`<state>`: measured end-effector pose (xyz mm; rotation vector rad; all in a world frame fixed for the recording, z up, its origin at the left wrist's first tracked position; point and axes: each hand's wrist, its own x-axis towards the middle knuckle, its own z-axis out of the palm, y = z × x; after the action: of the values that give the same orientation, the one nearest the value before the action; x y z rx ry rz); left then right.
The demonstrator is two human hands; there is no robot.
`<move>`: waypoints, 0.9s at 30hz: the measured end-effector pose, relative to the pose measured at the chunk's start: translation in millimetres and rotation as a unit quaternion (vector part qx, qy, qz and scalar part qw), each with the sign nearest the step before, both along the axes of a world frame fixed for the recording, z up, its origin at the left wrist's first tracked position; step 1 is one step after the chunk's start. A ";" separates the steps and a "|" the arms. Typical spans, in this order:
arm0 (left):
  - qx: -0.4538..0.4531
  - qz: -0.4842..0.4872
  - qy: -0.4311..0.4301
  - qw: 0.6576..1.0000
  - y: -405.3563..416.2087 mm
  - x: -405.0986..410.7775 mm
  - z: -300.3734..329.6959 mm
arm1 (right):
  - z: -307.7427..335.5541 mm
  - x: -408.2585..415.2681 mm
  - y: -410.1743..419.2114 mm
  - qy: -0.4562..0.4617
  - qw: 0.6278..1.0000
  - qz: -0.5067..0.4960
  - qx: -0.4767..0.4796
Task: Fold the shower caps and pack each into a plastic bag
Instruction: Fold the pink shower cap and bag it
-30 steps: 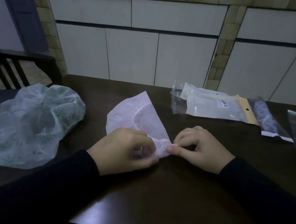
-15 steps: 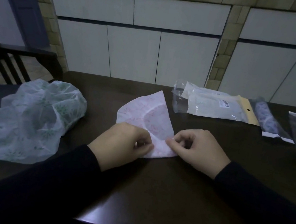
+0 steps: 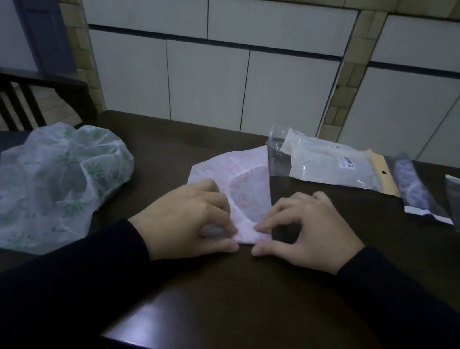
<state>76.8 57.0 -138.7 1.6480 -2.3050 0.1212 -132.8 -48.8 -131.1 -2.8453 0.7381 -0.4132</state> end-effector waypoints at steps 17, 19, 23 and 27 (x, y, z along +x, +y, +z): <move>0.038 0.077 0.085 0.993 -3.4 1.6 -0.7 | -6.3 1.0 -2.3 -0.019 0.998 -0.013 -0.062; 0.049 0.108 0.104 0.988 -5.1 -0.7 -0.4 | -8.2 3.8 -0.7 -0.035 0.997 -0.051 -0.036; 0.110 0.176 0.164 0.965 -10.6 -9.0 5.2 | -12.6 10.3 0.1 -0.072 0.987 -0.132 0.055; 0.129 0.203 0.168 0.956 -16.9 -8.9 7.9 | -15.9 13.9 -0.8 -0.082 0.973 -0.187 0.107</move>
<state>68.0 40.2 -130.8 2.0666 -1.7672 -0.3606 -118.9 -49.6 -147.0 -2.4362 1.2081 -0.5736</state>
